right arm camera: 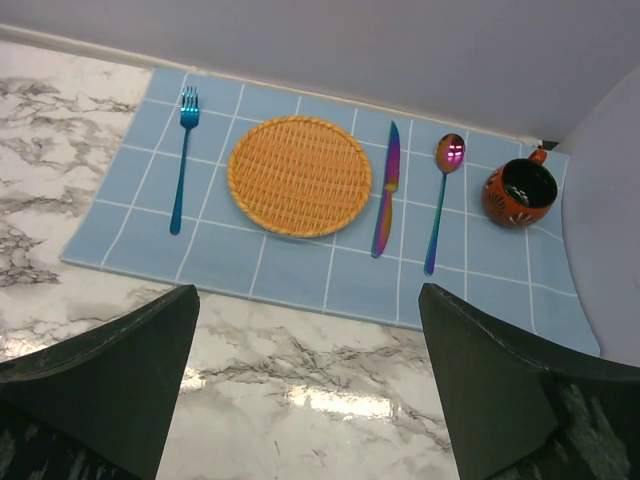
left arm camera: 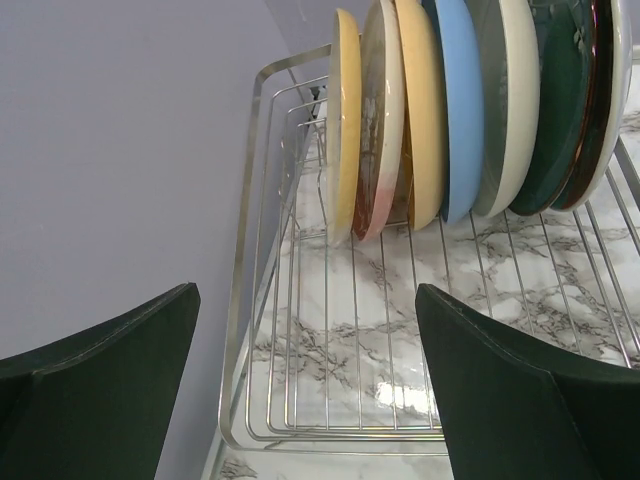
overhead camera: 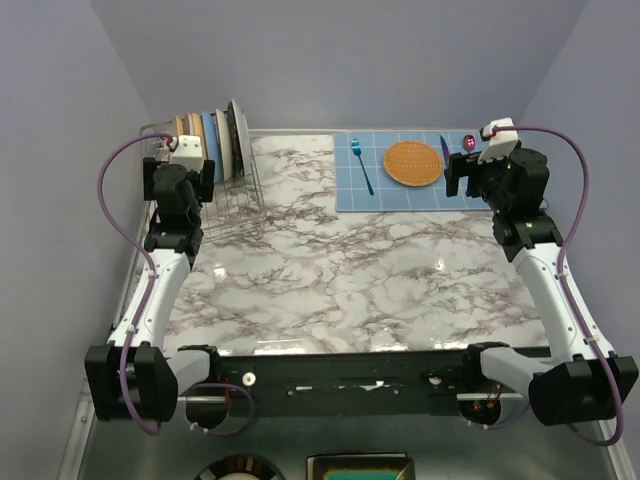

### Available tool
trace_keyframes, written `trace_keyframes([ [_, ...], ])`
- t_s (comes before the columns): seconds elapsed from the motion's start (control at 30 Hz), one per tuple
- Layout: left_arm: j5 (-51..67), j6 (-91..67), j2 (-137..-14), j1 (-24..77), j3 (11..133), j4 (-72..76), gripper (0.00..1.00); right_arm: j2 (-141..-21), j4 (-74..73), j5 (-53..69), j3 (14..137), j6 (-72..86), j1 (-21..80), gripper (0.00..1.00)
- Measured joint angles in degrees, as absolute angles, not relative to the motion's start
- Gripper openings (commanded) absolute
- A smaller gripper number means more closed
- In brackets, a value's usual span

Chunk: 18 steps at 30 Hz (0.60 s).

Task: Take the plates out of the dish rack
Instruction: Unload the plate from the dish rack.

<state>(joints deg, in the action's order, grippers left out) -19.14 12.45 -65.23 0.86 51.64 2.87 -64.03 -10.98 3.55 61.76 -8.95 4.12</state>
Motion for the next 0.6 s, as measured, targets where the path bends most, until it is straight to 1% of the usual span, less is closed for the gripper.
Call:
trace_keyframes([
  [0.3, -21.63, 13.67, -65.41, 0.86, 51.37, 4.62, 0.98, -64.03, -10.98, 4.16, 61.76, -9.08, 4.12, 1.00],
  [0.43, -23.57, 13.93, -68.20, 0.82, 53.95, 3.57, 0.98, -64.03, -10.96, 4.38, 61.73, -9.13, 4.12, 1.00],
  [0.6, -23.29, 13.82, -70.08, 0.51, 55.31, 2.37, 0.96, -64.03, -10.90, 4.80, 61.65, -9.50, 4.12, 1.00],
])
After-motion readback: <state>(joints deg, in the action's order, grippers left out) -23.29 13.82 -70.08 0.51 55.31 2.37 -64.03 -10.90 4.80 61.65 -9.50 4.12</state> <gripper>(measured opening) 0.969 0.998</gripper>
